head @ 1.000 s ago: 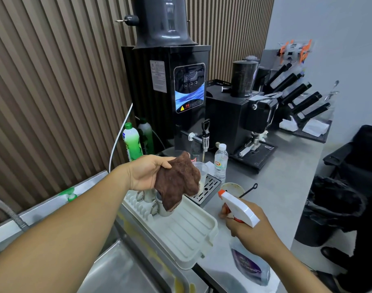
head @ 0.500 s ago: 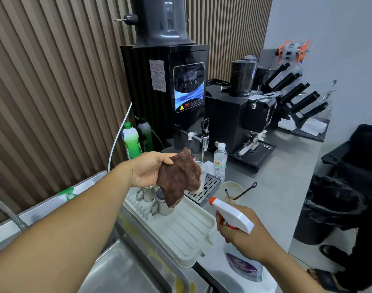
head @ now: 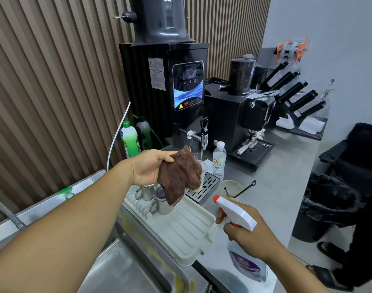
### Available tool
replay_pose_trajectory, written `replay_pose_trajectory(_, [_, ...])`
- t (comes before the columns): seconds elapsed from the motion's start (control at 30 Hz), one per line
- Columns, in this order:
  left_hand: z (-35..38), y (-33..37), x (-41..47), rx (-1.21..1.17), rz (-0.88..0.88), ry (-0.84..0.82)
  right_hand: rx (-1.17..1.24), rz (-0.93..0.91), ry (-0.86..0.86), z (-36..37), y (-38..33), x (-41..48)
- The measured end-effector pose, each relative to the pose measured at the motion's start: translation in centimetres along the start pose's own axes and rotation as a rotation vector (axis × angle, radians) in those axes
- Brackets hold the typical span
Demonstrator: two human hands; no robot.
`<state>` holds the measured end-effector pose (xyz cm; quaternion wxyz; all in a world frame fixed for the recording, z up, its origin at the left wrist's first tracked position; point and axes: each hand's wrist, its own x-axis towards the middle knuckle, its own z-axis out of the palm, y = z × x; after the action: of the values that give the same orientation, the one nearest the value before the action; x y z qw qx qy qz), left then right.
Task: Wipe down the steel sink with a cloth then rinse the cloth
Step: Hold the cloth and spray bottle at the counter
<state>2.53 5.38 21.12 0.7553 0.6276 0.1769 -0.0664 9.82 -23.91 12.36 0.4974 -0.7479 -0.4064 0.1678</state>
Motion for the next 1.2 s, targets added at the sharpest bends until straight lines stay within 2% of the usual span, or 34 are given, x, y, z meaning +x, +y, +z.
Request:
replay_pose_trajectory(0.17, [0.0,0.1,0.0,0.009,0.0,-0.007,0.081,0.043,0.051,-0.5,0.2,-0.1])
replay_pose_trajectory(0.43, [0.2,0.4,-0.2,0.017,0.002,-0.022,0.083,0.045,0.117,-1.0,0.0,-0.1])
replay_pose_trajectory(0.93, [-0.2,0.1,0.1,-0.011,0.011,0.001,0.023,-0.067,-0.056,0.7,-0.5,0.0])
replay_pose_trajectory(1.2, [-0.4,-0.2,0.0,-0.028,0.001,-0.048,0.069,-0.035,-0.002,0.4,-1.4,0.7])
